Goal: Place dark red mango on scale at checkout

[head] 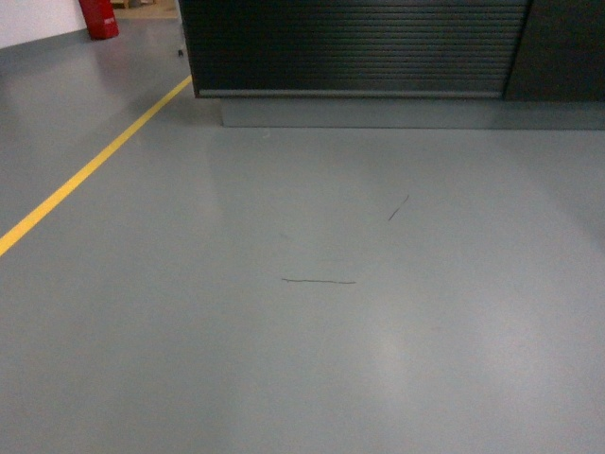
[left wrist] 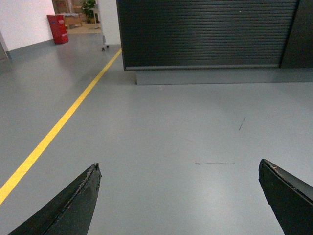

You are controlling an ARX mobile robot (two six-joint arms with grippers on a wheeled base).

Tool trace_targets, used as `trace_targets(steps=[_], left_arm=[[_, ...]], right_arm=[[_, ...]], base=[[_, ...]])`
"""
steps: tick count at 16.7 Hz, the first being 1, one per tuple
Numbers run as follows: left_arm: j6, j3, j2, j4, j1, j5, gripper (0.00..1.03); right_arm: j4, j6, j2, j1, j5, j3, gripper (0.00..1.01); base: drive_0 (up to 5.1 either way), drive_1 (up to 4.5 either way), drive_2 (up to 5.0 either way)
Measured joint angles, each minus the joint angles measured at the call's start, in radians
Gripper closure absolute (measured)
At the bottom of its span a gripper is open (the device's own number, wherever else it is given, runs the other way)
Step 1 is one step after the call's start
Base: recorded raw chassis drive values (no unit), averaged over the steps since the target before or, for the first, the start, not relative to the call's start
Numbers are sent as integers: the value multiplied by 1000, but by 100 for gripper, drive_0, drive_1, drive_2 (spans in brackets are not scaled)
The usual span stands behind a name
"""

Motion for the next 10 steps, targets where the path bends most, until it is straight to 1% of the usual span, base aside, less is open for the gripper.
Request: trace_targets(steps=[10], left_arm=[[0,0,0,-4,0,0,5]], right_arm=[[-5,0,0,0,0,0,3]], base=[[1,433,-431]])
